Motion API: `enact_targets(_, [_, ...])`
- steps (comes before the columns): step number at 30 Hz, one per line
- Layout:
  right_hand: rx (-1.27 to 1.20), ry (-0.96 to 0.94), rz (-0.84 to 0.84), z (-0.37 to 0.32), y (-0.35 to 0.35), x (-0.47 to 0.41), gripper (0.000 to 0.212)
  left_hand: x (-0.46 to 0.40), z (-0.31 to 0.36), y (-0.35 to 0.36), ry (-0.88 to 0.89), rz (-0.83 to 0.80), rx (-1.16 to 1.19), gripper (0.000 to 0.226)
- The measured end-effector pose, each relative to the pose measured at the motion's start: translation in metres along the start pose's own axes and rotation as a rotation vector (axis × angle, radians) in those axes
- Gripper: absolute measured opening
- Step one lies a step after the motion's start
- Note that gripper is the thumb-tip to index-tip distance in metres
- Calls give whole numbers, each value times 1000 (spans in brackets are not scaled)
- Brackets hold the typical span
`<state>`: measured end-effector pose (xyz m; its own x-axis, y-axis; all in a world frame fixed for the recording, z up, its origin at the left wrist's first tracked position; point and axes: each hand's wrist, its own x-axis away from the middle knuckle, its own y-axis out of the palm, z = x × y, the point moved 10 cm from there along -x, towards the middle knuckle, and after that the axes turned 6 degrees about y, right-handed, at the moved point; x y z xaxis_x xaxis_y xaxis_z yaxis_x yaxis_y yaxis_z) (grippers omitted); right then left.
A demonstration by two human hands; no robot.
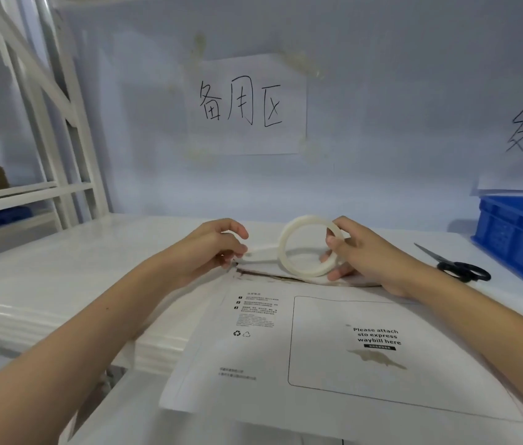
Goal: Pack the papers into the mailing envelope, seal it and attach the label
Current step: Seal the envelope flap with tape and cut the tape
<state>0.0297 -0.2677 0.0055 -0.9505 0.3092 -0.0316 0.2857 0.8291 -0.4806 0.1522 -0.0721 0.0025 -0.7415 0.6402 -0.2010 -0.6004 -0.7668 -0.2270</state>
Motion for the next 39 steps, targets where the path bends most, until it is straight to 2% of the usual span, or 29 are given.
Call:
enact_targets(7, [189,-199,-16,-17,9,3,3,9,-13,-23,-148,7,-299,17])
enact_targets(14, [174,-162,-29,-8,10,-3,14,7,-18,-18,-243,-27,-400,17])
enact_targets(18, [73,-150,-58,-7,13,-6,20,6,-19,-15,-241,-50,-477,20])
enact_targets(23, [84,-177,-45,-11,12,-4,31,4,-18,-10,-246,-70,-533,18])
enact_targets(31, [56,-136,-27,-11,8,-3,31,8,-20,-6,-279,-144,-449,23])
enact_targets(39, [47,-140,-69,-12,14,0,32,8,-22,-9,-281,-134,-418,19])
